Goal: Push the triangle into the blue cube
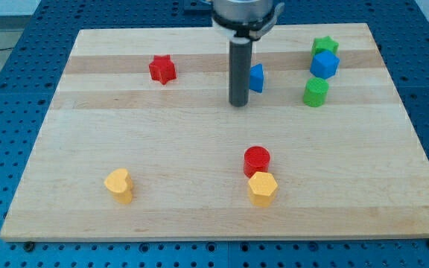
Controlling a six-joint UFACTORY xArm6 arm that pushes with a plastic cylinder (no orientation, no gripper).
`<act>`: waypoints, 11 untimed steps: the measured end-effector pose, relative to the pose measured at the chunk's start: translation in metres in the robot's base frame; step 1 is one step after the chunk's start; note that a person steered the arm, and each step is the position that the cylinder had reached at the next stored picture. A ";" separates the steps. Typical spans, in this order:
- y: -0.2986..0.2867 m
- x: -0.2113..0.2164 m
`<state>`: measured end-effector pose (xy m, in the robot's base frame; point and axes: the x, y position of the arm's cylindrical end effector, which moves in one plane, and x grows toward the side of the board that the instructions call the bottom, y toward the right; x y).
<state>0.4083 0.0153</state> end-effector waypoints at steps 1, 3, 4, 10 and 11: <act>-0.038 0.000; -0.012 -0.045; 0.014 -0.056; 0.105 -0.087; 0.117 -0.089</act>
<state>0.3196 0.1326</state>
